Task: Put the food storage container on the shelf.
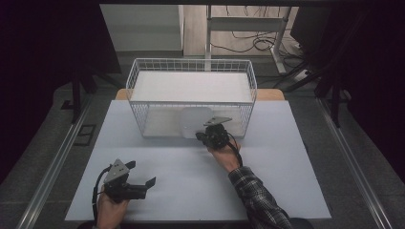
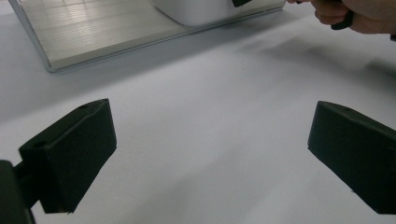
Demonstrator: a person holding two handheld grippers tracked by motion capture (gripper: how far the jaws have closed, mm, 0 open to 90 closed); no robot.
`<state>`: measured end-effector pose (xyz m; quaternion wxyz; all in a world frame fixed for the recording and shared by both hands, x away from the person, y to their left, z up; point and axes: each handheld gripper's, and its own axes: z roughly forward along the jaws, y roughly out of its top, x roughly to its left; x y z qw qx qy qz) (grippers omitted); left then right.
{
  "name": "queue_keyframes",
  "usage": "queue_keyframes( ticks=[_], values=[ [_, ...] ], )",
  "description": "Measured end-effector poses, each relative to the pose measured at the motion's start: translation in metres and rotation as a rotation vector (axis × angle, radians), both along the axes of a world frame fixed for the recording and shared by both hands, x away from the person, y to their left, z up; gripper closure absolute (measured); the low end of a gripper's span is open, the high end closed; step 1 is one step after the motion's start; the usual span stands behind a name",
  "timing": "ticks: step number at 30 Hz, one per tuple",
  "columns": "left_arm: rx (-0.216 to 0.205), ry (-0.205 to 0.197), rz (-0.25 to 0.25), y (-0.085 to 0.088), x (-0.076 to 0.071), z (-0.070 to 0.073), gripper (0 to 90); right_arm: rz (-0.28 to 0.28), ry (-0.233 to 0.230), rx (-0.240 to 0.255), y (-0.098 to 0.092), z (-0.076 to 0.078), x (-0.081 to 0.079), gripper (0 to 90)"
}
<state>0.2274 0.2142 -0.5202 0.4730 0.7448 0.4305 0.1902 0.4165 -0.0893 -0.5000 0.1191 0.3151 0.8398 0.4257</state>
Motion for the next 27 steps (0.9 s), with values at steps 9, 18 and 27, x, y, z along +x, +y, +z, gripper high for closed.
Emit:
queue_keyframes(
  ticks=[9,18,27],
  values=[
    [0.000,0.005,-0.007,0.000,0.001,-0.001,0.9,-0.017,-0.010,-0.012,0.008,-0.002,0.015,88.5],
    [-0.009,0.010,-0.014,0.000,0.002,-0.002,0.9,-0.041,-0.018,-0.016,0.012,-0.003,0.026,88.5],
    [-0.008,0.013,-0.013,0.000,0.002,-0.002,0.9,-0.018,-0.024,-0.006,0.011,0.001,0.020,82.9]
  ],
)
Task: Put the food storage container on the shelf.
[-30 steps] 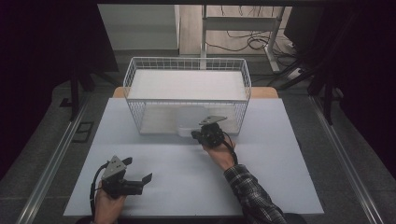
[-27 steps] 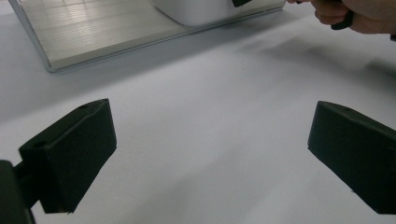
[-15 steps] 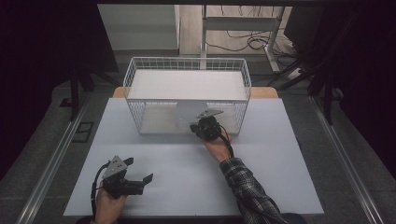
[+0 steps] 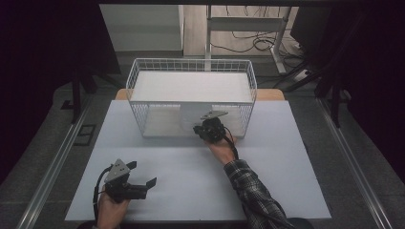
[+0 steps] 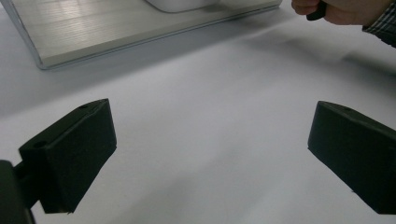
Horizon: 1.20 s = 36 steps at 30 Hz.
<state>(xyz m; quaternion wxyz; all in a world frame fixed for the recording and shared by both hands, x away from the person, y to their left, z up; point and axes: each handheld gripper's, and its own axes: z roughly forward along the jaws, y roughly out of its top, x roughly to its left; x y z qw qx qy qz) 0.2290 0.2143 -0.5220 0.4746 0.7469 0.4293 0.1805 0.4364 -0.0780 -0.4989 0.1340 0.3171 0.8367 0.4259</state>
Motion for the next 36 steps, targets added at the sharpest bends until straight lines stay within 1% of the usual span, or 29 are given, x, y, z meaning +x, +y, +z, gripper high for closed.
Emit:
queue_keyframes(
  ticks=[4,7,13,17,21,24,27,30,32,34,36],
  values=[
    [-0.009,0.006,-0.007,0.000,0.001,-0.001,0.8,0.015,0.007,0.001,-0.001,0.002,-0.005,75.8],
    [-0.008,0.008,-0.007,0.000,0.001,-0.001,0.8,0.028,0.010,0.004,-0.002,0.004,-0.010,70.2],
    [-0.009,0.012,-0.007,0.000,0.001,-0.001,0.7,0.040,0.001,0.013,-0.005,0.011,-0.022,59.3],
    [-0.010,0.014,-0.009,0.000,0.001,-0.002,0.7,0.053,0.009,0.009,-0.009,0.014,-0.029,49.7],
    [-0.009,0.016,-0.011,0.000,0.001,-0.002,0.7,0.064,0.018,0.005,-0.015,0.016,-0.037,40.7],
    [-0.006,0.019,-0.013,-0.001,0.001,-0.002,0.7,0.069,0.017,-0.002,-0.021,0.017,-0.044,34.6],
    [-0.003,0.022,-0.018,-0.001,0.001,-0.002,0.7,0.070,0.015,0.002,-0.027,0.015,-0.049,28.4],
    [-0.002,0.021,-0.023,-0.002,0.001,-0.002,0.7,0.068,0.007,-0.012,-0.034,0.014,-0.054,22.4],
    [-0.009,0.017,-0.026,-0.001,0.001,-0.002,1.0,0.067,0.004,-0.012,-0.039,0.015,-0.057,20.3],
    [-0.017,0.018,-0.033,-0.001,0.001,-0.002,1.1,0.067,-0.001,0.000,-0.044,0.016,-0.062,16.9],
    [-0.019,0.018,-0.037,-0.001,0.001,-0.002,1.1,0.071,-0.002,-0.002,-0.048,0.018,-0.067,13.3]
  ],
)
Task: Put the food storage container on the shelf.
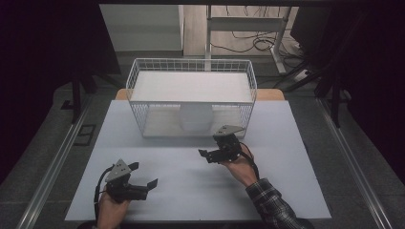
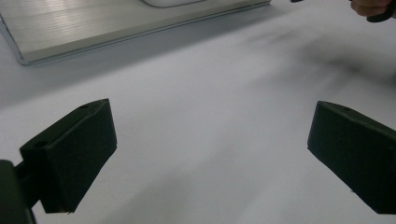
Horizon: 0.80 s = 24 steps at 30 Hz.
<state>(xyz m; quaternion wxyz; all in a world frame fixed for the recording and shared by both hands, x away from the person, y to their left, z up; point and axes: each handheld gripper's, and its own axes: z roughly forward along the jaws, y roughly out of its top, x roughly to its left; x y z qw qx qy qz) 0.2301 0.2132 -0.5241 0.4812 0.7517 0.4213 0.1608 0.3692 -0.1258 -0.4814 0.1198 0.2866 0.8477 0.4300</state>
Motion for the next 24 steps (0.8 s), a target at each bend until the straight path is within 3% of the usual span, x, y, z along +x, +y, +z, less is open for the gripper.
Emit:
queue_keyframes(
  ticks=[5,17,24],
  values=[
    [-0.001,-0.005,-0.008,-0.001,0.000,0.000,1.0,0.007,-0.010,-0.015,-0.013,0.001,-0.014,8.0],
    [0.017,-0.016,-0.010,-0.002,-0.001,0.001,1.2,-0.038,-0.037,0.008,-0.053,0.011,-0.037,4.8],
    [0.026,-0.016,-0.007,-0.003,-0.001,0.001,1.3,-0.088,-0.048,-0.037,-0.082,0.002,-0.046,4.7]
  ],
)
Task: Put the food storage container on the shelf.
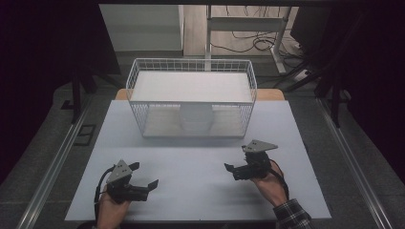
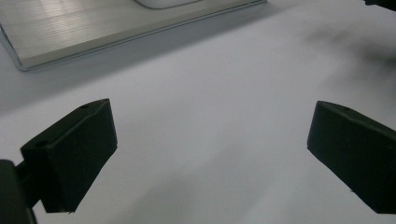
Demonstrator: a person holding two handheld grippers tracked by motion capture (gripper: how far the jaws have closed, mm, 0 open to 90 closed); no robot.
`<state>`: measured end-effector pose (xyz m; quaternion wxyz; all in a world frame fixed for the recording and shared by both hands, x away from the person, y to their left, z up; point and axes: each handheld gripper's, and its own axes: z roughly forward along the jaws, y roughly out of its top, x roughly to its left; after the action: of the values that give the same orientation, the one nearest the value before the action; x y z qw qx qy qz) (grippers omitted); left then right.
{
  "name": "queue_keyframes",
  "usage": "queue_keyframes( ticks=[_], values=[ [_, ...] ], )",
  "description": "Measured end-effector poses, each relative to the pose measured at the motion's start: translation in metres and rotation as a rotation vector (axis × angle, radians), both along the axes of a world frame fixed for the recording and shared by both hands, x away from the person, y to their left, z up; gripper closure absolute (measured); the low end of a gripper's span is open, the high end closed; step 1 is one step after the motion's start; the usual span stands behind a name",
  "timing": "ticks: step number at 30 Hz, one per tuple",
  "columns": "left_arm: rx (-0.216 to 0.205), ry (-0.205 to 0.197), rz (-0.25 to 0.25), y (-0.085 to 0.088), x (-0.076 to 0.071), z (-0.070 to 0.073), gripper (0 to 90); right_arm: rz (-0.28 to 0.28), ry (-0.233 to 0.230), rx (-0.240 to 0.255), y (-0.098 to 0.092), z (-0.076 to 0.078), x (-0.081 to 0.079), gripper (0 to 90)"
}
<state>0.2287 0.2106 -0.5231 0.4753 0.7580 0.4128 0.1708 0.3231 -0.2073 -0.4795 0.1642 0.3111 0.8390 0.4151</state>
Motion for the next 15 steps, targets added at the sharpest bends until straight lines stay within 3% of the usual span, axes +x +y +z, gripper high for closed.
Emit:
queue_keyframes(
  ticks=[8,15],
  values=[
    [-0.002,0.003,0.001,-0.001,0.000,0.000,1.5,-0.056,0.003,0.010,-0.031,-0.003,-0.013,4.7],
    [-0.008,0.016,-0.001,-0.001,0.001,-0.001,1.9,-0.078,0.012,-0.009,-0.048,-0.008,-0.027,4.6]
  ],
)
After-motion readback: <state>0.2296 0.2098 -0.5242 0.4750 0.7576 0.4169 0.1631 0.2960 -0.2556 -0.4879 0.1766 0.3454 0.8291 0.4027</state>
